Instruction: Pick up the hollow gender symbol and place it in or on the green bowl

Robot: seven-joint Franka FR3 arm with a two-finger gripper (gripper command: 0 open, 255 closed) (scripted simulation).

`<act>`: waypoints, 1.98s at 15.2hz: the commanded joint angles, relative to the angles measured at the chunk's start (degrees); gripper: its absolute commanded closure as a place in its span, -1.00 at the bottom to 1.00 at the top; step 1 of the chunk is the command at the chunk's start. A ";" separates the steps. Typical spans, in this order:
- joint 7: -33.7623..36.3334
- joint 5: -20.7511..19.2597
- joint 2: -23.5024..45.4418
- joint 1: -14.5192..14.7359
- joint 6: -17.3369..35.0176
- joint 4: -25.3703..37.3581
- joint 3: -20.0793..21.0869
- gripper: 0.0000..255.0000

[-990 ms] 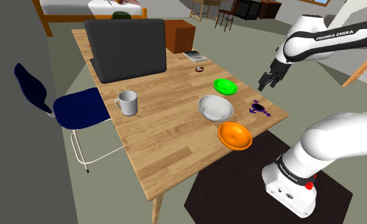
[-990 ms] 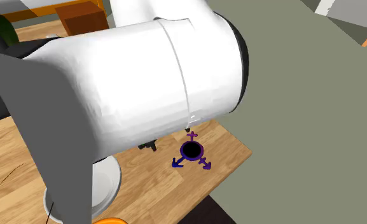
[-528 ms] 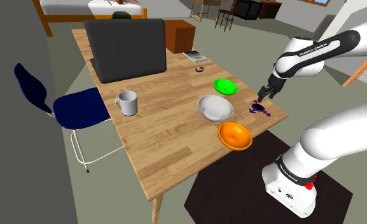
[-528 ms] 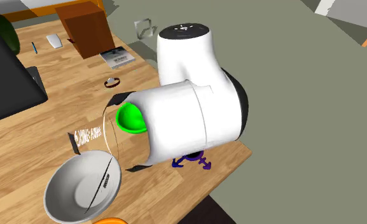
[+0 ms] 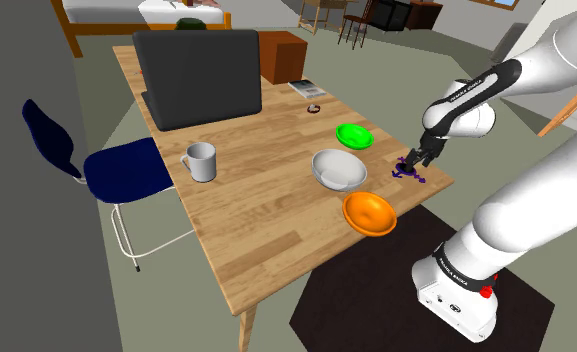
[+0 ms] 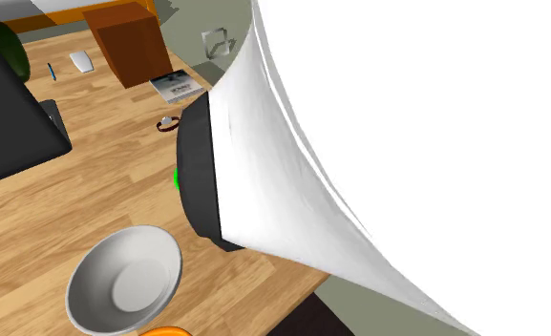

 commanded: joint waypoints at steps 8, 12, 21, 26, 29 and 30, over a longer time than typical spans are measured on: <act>-5.17 7.30 6.72 1.11 6.16 -0.28 -0.03 -1.00; -5.17 7.29 6.71 1.11 6.15 -0.28 -0.03 -1.00; -5.17 7.29 6.71 1.11 6.14 -0.27 -0.03 1.00; -1.38 1.79 2.08 0.72 2.02 -0.11 -0.65 1.00; 0.61 -1.12 -1.18 0.02 -1.19 0.19 -0.34 1.00; 1.14 -1.88 -2.22 -0.23 -2.27 0.32 -0.17 1.00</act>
